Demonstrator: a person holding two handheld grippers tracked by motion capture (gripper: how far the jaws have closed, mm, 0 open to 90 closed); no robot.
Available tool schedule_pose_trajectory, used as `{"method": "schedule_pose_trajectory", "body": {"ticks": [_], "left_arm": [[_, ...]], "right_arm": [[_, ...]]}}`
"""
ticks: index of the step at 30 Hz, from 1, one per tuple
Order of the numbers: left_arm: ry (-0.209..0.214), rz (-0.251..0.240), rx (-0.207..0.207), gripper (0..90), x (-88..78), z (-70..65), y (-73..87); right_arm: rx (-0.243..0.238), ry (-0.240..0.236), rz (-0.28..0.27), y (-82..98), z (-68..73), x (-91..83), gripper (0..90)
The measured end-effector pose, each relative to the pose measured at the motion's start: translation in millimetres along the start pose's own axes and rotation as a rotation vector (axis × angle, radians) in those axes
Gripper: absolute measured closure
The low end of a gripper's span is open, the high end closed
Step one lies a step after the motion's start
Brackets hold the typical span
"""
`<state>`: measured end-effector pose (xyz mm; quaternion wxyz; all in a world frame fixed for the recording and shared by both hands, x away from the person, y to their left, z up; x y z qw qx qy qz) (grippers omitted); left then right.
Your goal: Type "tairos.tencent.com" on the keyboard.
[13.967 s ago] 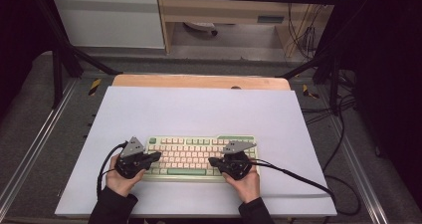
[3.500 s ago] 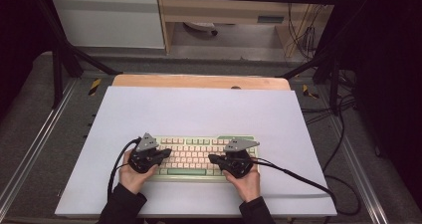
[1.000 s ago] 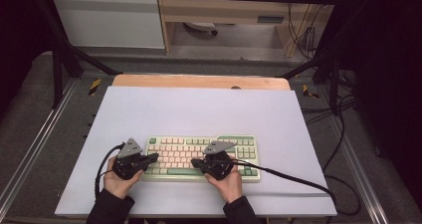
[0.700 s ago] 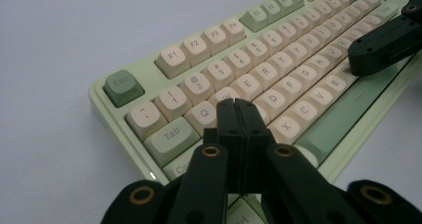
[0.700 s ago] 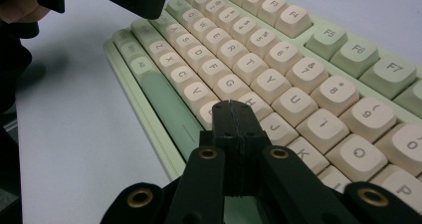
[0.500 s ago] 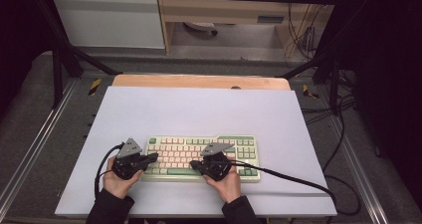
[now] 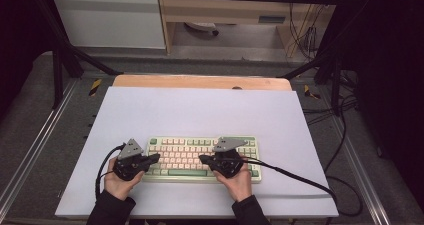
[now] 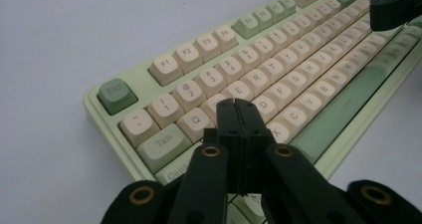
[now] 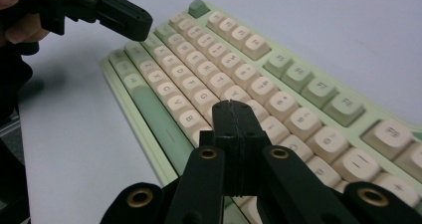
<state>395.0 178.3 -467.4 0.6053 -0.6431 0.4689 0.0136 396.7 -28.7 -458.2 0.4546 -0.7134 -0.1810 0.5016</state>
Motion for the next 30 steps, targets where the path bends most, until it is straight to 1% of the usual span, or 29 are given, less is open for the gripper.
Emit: {"method": "schedule_pose_trajectory", "body": {"ticks": [7,14,18,22,30], "left_arm": [[0.007,0.010,0.006,89.9,4.7,-6.5,0.3],[0.011,0.021,0.019,89.8,10.1,-14.0,0.0],[0.015,0.024,0.028,89.8,12.5,-18.0,-1.6],[0.020,0.023,0.031,89.8,15.7,-23.1,-4.7],[0.028,0.025,0.038,89.9,25.4,-31.9,-14.1]], "right_arm": [[0.024,0.020,-0.002,12.6,-10.8,-14.9,90.0],[0.035,0.040,0.002,22.8,-17.7,-24.0,90.0],[0.041,0.046,0.009,28.1,-19.6,-27.4,90.0],[0.037,0.049,0.014,31.9,-21.1,-30.9,90.0],[0.046,0.054,0.011,35.5,-21.6,-35.8,90.0]]}}
Point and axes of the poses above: each handheld gripper's, and its own axes: x roughly forward along the jaws, y roughly out of its underside, z roughly to its left, the point moved 8 cm from there along x, roughly forward along the jaws, and after that the axes turned 15 degrees about -x, right-handed, at the moved point
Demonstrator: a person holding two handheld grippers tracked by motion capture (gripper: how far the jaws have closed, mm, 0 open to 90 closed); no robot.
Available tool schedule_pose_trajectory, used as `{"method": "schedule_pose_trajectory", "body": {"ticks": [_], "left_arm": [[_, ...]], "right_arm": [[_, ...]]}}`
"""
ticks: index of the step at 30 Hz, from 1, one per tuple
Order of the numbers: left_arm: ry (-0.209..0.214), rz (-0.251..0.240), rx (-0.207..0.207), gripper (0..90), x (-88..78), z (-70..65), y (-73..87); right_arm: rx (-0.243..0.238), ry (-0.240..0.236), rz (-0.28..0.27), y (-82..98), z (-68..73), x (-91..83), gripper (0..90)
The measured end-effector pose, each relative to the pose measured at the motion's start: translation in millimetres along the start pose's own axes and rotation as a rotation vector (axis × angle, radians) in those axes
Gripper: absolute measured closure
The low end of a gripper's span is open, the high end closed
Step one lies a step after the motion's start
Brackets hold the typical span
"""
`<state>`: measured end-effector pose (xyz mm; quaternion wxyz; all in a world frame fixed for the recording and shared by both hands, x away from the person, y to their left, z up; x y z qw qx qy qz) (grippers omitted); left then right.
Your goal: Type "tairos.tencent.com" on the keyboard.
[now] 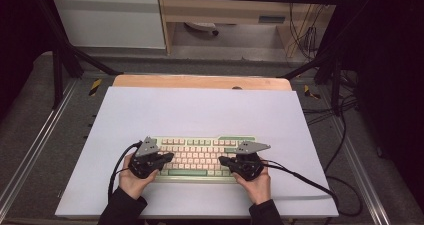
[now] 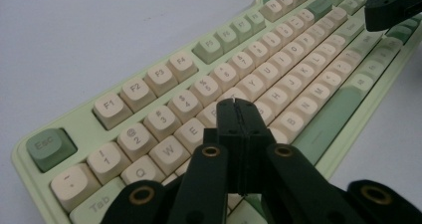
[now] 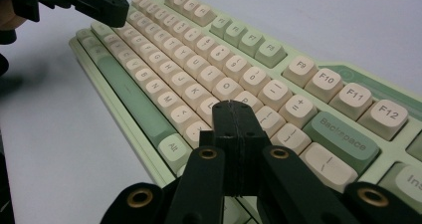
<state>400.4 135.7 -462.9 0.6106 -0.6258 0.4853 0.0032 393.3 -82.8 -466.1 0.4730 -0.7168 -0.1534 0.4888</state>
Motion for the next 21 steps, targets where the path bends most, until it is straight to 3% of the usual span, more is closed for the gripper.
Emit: {"method": "schedule_pose_trajectory", "body": {"ticks": [21], "left_arm": [[-0.020,0.026,0.004,89.8,36.5,-8.4,-9.4]], "right_arm": [[-0.004,-0.004,-0.003,1.4,1.3,0.4,90.0]]}}
Point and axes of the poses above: each handheld gripper's, and its own axes: x roughly forward along the jaws, y roughly out of its underside, z roughly to its left, the point moved 8 cm from there along x, roughly forward along the jaws, and after that the axes turned 15 degrees about -x, right-handed, at the moved point
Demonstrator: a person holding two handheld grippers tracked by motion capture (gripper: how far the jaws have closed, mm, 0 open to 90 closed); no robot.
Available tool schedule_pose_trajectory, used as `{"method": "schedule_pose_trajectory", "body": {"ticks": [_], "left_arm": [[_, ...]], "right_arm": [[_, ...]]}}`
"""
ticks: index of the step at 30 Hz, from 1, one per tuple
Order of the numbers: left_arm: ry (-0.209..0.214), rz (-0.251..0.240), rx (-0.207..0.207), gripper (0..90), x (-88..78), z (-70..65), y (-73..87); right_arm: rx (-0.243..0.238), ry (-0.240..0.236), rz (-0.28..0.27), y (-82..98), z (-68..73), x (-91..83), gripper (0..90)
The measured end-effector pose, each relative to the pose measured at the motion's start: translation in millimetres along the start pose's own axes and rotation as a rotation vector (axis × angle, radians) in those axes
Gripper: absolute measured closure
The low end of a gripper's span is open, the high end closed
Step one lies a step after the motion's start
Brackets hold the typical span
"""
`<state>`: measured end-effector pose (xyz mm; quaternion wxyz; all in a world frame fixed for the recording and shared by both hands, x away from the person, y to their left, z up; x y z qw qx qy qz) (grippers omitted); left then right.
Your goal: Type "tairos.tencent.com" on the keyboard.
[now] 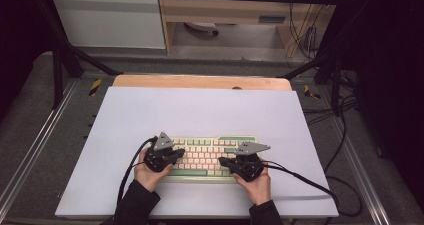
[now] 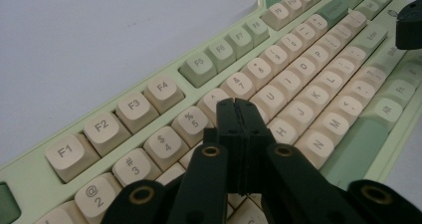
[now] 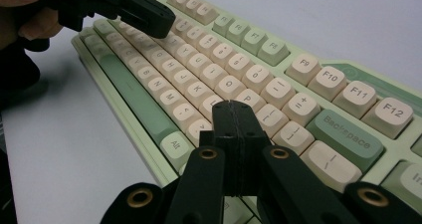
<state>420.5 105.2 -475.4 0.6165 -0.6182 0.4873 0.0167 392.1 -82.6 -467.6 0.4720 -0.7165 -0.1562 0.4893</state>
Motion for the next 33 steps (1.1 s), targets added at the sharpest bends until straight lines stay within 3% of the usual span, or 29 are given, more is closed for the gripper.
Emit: {"method": "schedule_pose_trajectory", "body": {"ticks": [17,33], "left_arm": [[-0.005,0.020,0.013,89.9,7.6,-0.2,3.0],[0.020,-0.012,0.026,89.8,-19.8,1.8,1.6]], "right_arm": [[0.000,-0.003,-0.003,-0.3,0.6,-0.2,90.0],[0.005,-0.003,-0.010,-2.6,0.1,-1.9,90.0]]}}
Point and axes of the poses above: each handheld gripper's, and its own axes: x roughly forward along the jaws, y roughly out of its underside, z roughly to its left, the point moved 8 cm from there along x, roughly forward along the jaws, and after that the axes turned 15 degrees about -x, right-handed, at the moved point
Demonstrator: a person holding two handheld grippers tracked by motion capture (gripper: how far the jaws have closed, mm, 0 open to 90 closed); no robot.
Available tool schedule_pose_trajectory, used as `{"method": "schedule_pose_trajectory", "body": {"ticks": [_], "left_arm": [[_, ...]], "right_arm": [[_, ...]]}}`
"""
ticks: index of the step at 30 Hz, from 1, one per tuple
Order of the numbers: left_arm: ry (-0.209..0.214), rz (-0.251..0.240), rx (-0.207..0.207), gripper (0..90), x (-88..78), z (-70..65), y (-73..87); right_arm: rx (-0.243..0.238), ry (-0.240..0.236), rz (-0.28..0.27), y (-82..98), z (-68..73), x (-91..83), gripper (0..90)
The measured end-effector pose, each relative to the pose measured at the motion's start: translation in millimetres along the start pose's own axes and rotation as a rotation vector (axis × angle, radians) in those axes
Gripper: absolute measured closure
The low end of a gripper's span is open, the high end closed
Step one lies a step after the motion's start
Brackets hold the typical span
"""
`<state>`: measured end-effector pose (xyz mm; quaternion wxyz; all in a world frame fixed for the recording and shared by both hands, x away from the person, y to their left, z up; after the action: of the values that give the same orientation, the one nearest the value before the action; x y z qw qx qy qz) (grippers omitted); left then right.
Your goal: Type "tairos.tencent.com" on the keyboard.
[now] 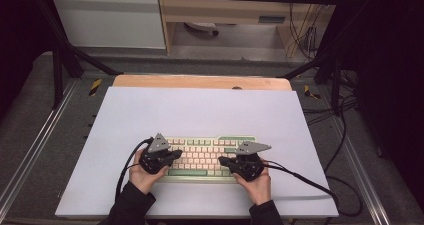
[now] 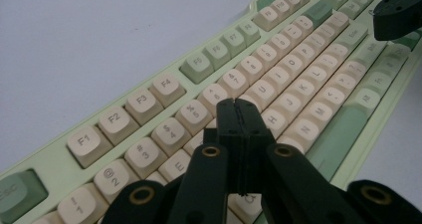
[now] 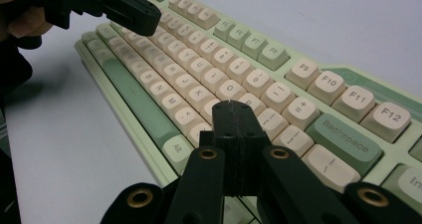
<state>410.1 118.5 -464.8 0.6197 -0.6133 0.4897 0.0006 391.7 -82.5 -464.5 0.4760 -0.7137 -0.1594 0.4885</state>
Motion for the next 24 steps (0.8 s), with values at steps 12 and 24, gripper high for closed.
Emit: {"method": "schedule_pose_trajectory", "body": {"ticks": [12,24], "left_arm": [[-0.019,-0.005,-0.019,89.7,-18.9,16.0,14.2],[-0.027,-0.023,-0.053,89.7,-34.9,29.5,25.6]], "right_arm": [[0.015,-0.013,-0.017,-3.8,0.2,4.3,90.0],[-0.001,-0.040,0.009,-8.8,8.6,22.8,90.0]]}}
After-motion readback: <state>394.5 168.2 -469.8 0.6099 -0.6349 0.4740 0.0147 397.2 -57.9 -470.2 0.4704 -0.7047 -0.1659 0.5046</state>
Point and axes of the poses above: each handheld gripper's, and its own axes: x roughly forward along the jaws, y roughly out of its underside, z roughly to its left, the point moved 8 cm from there along x, roughly forward along the jaws, and after that the axes turned 15 degrees about -x, right-handed, at the moved point
